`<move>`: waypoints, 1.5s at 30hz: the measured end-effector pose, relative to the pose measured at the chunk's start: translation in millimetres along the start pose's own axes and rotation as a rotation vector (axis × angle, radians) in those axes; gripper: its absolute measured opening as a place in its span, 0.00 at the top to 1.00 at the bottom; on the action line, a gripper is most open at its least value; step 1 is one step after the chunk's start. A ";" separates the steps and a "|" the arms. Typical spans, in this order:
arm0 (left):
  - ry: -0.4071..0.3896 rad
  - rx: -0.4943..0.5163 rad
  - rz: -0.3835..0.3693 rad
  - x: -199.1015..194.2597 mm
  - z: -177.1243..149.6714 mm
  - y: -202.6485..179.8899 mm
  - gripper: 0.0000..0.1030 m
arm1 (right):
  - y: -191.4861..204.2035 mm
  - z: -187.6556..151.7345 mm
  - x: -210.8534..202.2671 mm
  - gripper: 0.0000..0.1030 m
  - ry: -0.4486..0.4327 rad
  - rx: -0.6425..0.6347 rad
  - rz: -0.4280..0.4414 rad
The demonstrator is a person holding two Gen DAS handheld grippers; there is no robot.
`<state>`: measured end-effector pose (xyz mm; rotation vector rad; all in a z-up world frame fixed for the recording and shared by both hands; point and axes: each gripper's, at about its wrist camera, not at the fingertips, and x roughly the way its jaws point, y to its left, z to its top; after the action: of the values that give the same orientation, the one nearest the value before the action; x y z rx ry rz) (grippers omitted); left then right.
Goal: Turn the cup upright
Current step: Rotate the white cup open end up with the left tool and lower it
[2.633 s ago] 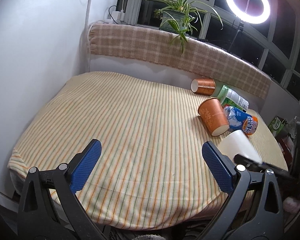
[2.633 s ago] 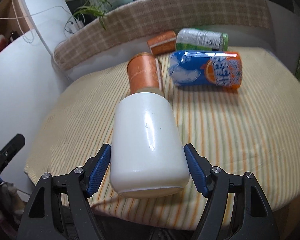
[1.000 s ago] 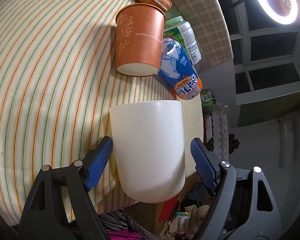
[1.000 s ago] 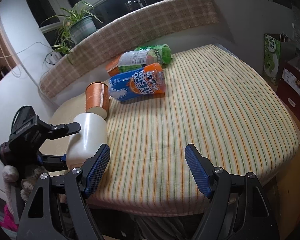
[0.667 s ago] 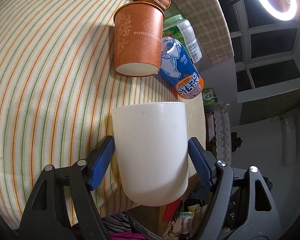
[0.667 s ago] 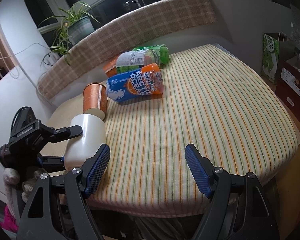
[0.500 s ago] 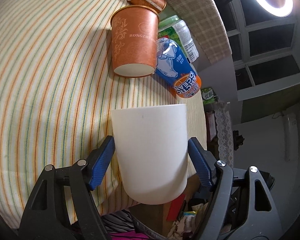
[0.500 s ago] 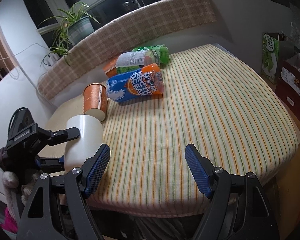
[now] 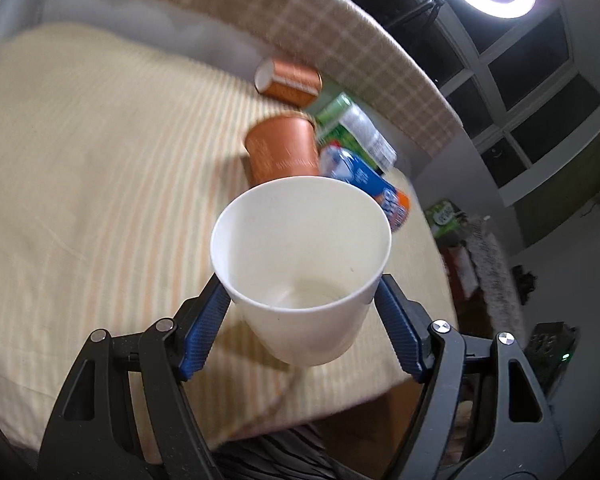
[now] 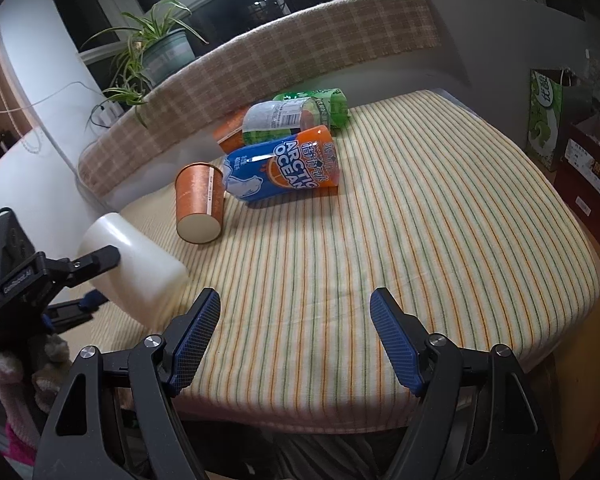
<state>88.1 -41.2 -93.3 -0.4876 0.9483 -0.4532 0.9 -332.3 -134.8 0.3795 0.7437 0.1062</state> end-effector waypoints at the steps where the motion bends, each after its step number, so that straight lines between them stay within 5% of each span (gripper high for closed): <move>1: -0.020 0.019 0.025 -4.7 0.9 1.0 0.27 | 0.5 -0.2 0.1 0.25 0.001 0.000 -0.001; 19: -0.142 0.362 0.302 2.3 -18.0 -31.3 0.27 | 6.2 -3.6 0.1 0.25 0.011 -0.009 0.000; 45: -0.106 0.413 0.277 11.2 -29.2 -42.7 0.25 | 6.2 -2.7 1.5 0.25 0.018 -0.006 0.002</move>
<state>62.5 -87.4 -90.2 -0.0041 0.7787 -0.3543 0.4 -325.3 -135.3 0.3740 0.7602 0.1137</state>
